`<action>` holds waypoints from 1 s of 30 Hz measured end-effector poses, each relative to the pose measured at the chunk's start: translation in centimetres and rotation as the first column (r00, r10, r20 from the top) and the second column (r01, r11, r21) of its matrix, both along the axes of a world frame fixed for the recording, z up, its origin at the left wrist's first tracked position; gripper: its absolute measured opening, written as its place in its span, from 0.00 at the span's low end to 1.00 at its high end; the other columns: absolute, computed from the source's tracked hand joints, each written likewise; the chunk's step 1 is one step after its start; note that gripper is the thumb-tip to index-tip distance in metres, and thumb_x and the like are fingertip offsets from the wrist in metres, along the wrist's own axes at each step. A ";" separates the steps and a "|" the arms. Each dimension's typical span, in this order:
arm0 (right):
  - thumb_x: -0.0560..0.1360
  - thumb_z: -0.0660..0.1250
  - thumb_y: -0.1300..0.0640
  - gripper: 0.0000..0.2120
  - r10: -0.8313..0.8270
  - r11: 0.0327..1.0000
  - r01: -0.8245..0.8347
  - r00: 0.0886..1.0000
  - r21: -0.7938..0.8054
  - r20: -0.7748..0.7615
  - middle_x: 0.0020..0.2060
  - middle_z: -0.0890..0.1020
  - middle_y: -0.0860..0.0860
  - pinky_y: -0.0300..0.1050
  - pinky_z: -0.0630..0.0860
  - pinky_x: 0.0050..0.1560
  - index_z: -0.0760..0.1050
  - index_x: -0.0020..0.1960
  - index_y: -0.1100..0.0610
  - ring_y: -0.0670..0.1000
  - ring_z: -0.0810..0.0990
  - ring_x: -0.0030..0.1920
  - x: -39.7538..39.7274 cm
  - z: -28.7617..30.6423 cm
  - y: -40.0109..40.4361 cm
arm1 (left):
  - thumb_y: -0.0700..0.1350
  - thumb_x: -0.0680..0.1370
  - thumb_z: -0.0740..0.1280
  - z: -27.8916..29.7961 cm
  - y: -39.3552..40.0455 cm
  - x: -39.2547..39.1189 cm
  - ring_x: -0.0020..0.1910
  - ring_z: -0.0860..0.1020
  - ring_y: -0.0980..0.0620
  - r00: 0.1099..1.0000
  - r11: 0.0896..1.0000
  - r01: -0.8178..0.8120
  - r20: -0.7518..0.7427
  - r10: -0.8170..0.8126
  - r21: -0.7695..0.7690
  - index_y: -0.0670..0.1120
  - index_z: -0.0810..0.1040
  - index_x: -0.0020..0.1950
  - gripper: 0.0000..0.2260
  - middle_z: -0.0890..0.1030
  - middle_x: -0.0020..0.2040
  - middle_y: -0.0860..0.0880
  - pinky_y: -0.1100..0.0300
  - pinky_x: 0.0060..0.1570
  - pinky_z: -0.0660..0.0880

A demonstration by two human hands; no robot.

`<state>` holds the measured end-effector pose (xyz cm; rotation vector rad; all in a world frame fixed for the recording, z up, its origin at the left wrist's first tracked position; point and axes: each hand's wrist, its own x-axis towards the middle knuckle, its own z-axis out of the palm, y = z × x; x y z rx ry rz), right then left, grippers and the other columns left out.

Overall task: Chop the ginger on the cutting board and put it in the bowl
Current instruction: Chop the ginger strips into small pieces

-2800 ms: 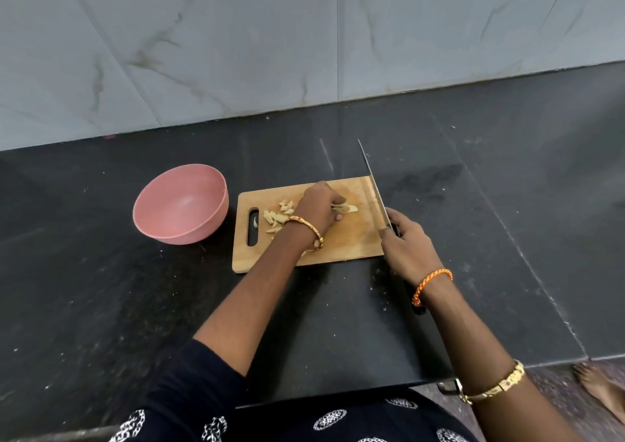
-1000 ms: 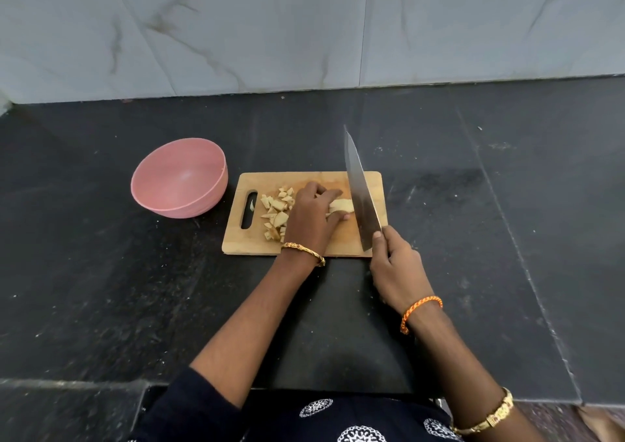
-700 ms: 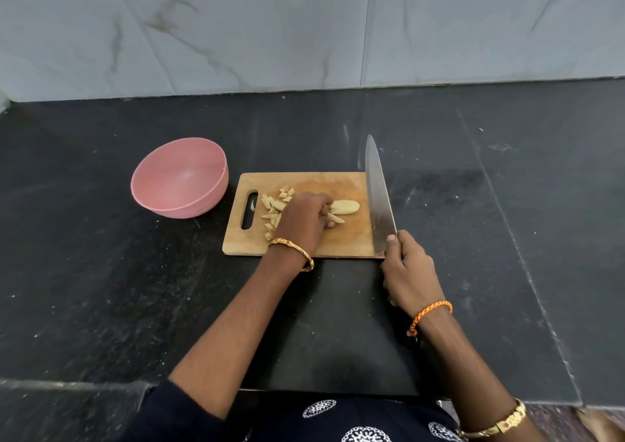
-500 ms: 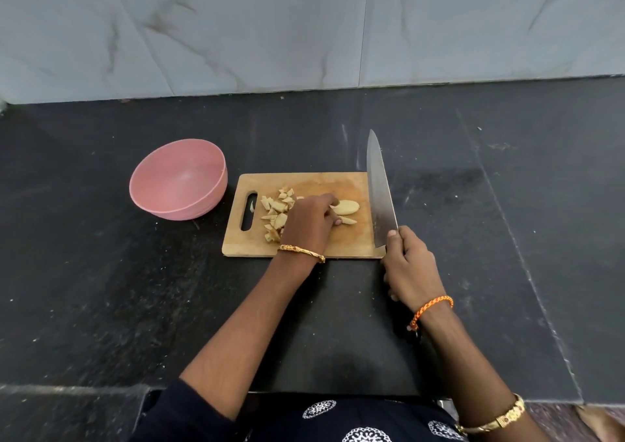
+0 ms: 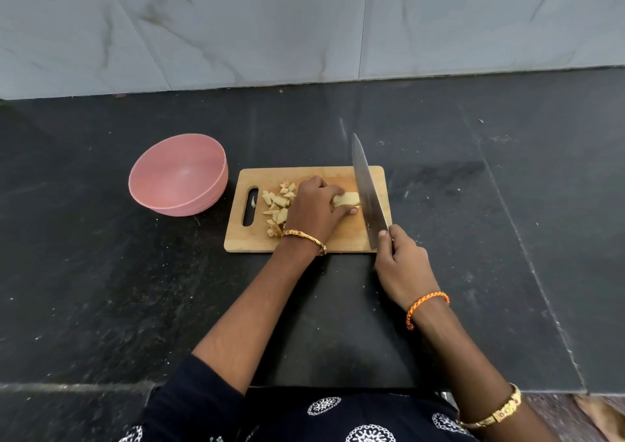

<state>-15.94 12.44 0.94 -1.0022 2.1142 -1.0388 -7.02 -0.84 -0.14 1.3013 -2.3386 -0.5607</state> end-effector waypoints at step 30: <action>0.82 0.52 0.54 0.13 0.183 0.952 -0.137 0.972 0.274 -0.150 0.35 0.75 0.55 0.40 0.64 0.29 0.70 0.47 0.59 0.49 0.72 0.31 -1.3 2.6 -0.5 | 0.47 0.70 0.74 0.0 -0.9 -0.1 0.47 0.71 0.53 0.995 0.993 0.067 -0.083 -0.059 0.098 0.43 0.79 0.59 0.19 0.74 0.49 0.47 0.64 0.47 0.68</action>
